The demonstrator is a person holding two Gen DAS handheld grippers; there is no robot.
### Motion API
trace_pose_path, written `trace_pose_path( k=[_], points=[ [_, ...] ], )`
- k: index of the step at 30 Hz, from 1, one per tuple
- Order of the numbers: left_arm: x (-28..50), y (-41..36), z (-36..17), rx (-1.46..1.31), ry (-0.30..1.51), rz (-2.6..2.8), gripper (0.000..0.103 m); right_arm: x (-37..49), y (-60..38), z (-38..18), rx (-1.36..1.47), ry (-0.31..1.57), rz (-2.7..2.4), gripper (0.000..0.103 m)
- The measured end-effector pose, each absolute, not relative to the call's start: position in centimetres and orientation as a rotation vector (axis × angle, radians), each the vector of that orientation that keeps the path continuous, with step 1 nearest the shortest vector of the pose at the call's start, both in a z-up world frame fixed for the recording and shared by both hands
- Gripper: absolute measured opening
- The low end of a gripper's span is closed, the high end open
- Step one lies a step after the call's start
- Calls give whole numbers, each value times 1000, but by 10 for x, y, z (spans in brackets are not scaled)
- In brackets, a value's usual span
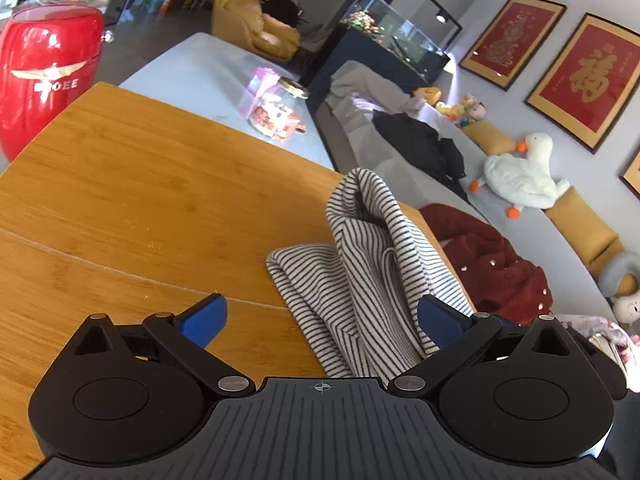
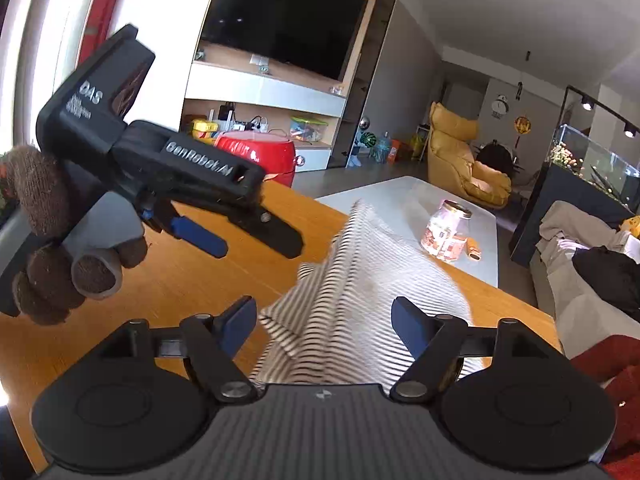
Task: Fold clothes
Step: 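Grasp the folded shirt with the right gripper and lift it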
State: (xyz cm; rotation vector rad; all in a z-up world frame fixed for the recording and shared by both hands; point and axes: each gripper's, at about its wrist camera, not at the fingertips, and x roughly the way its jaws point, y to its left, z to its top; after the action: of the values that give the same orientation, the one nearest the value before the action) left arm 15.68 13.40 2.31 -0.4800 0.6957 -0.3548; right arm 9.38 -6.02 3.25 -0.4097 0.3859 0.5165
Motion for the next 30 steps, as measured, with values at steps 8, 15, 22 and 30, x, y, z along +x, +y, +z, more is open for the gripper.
trace_pose_path(
  k=[8, 15, 22, 30],
  points=[
    [137, 158, 28, -445, 681, -294, 103, 102, -76, 31, -492, 296, 442, 37],
    [141, 160, 34, -457, 680, -302, 103, 75, -80, 41, -792, 243, 522, 19],
    [137, 119, 75, -398, 587, -460, 103, 47, -43, -17, -1033, 204, 540, 20],
    [183, 43, 77, -304, 629, -612, 103, 48, -35, -17, -957, 212, 524, 22]
  ],
)
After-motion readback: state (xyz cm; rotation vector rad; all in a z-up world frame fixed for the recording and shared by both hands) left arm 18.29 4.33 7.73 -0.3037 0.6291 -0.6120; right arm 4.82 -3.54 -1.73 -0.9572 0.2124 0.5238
